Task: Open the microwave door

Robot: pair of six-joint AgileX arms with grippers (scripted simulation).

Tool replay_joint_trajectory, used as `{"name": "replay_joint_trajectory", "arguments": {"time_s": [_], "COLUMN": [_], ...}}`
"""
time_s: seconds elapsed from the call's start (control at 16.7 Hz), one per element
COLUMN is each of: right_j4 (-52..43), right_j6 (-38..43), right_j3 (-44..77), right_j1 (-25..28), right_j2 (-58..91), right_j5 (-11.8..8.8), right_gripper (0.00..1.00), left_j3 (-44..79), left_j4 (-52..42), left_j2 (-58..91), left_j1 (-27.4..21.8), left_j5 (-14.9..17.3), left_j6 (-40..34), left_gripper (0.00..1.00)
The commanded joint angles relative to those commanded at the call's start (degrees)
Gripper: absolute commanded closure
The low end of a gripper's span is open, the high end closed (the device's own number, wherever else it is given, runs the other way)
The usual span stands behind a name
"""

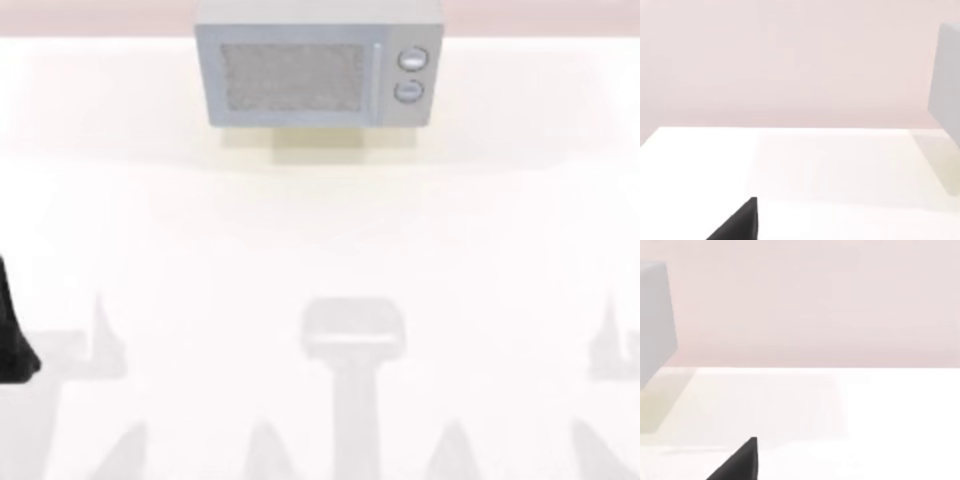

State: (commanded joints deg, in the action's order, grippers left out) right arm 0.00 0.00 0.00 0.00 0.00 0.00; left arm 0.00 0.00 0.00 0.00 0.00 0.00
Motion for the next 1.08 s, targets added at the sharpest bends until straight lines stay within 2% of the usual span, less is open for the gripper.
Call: {"name": "replay_joint_trajectory", "arguments": {"time_s": [0.24, 0.42, 0.66, 1.08], "right_j4": [0.0, 0.0, 0.0, 0.0], "right_j6": [0.0, 0.0, 0.0, 0.0], "right_j3": [0.0, 0.0, 0.0, 0.0], "right_j1": [0.0, 0.0, 0.0, 0.0], "right_j2": [0.0, 0.0, 0.0, 0.0], "right_j5": [0.0, 0.0, 0.0, 0.0], "right_gripper": [0.0, 0.0, 0.0, 0.0], "left_j3": [1.52, 7.84, 22.17, 54.5], "left_j4": [-0.33, -1.37, -2.76, -3.82], "left_j2": [1.75, 8.98, 26.64, 68.68], "left_j1": [-0.95, -4.54, -12.14, -28.37], "left_j5": [-0.83, -4.11, -11.06, -25.48], "left_j6": [-0.32, -1.81, -5.64, -15.1], "left_gripper": [0.0, 0.0, 0.0, 0.0]}}
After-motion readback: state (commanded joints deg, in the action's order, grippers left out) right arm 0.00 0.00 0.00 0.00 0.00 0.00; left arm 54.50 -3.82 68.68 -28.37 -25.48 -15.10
